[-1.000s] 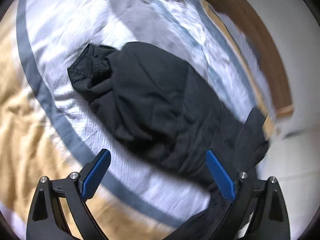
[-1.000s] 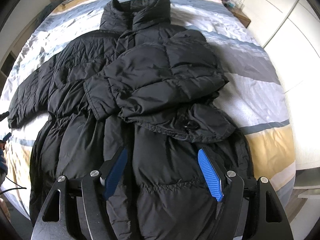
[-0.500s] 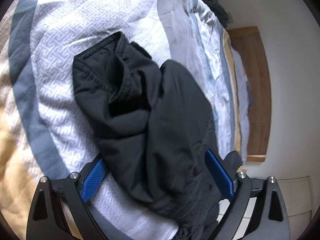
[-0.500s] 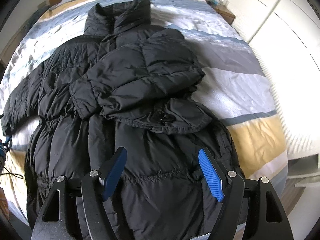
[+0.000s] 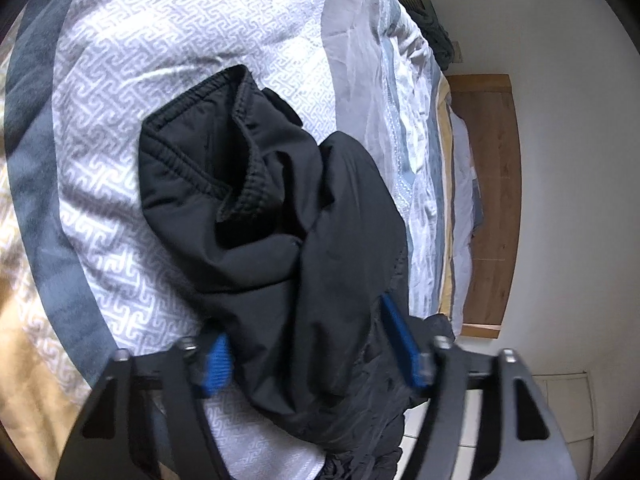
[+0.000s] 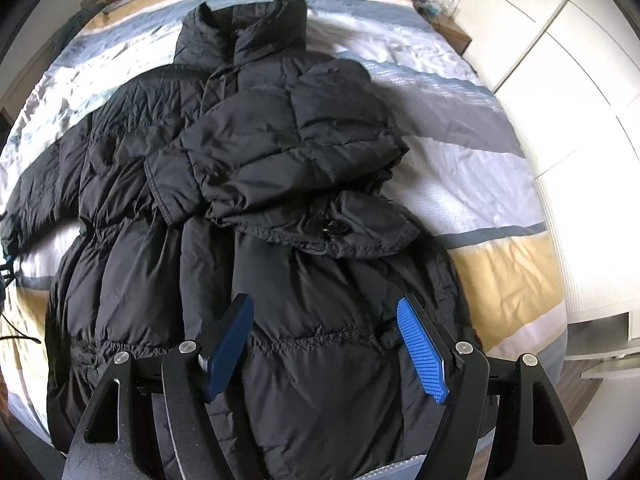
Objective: Fold large clothes
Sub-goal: 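Fold the held sleeve across the coat chest with the left tool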
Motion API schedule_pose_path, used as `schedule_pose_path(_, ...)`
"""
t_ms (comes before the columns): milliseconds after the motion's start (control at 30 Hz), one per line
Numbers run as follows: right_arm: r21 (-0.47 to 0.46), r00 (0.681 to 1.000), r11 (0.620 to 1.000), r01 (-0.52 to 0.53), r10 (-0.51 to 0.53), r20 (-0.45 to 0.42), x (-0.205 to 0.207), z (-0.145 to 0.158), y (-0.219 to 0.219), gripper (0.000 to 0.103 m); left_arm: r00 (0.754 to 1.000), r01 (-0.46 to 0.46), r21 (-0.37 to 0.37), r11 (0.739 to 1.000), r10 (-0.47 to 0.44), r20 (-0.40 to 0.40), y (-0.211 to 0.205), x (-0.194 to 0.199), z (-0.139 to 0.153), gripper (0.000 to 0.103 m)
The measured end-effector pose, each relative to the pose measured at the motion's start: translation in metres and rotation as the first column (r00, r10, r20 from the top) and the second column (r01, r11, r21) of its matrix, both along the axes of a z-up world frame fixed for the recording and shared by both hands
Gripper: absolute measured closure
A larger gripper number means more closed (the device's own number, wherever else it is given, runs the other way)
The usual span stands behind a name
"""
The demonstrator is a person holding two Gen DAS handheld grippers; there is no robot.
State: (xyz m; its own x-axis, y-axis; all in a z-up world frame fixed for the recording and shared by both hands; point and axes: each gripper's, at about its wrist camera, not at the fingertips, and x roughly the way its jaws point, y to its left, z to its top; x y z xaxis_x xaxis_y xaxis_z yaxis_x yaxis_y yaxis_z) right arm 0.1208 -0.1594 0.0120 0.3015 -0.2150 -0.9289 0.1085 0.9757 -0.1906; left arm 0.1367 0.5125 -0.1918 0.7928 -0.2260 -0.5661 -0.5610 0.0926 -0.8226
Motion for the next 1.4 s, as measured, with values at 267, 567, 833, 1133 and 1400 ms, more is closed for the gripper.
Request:
schedule_pose_path(267, -0.015, 0.999, 1.000, 0.024, -0.023, 0.040, -0.011, 0.021, -0.013, 0.030, 1.000, -0.003, 0.001, 1.000, 0.003, 0.013, 0.002, 0.001, 0.013, 0.084)
schedule_pose_path(567, -0.010, 0.998, 0.999, 0.039, -0.039, 0.048, -0.022, 0.019, -0.028, 0.030, 0.997, 0.035, 0.065, 0.997, -0.040, 0.068, -0.006, 0.016, 0.057, 0.088)
schedule_pose_path(833, 0.056, 0.991, 0.995, 0.084, -0.089, 0.100, -0.018, 0.017, -0.056, 0.030, 0.987, 0.111, 0.160, 0.981, -0.127, 0.099, -0.036, 0.038, 0.117, 0.089)
schedule_pose_path(1133, 0.094, 0.983, 0.989, 0.115, -0.128, 0.135, -0.003, -0.002, -0.108, 0.030, 0.943, 0.262, 0.309, 0.914, -0.311, 0.120, -0.129, 0.068, 0.201, 0.089)
schedule_pose_path(1400, 0.091, 0.984, 0.991, 0.099, -0.111, 0.139, 0.004, -0.012, -0.152, 0.030, 0.866, 0.431, 0.373, 0.822, -0.493, 0.085, -0.260, 0.098, 0.230, 0.090)
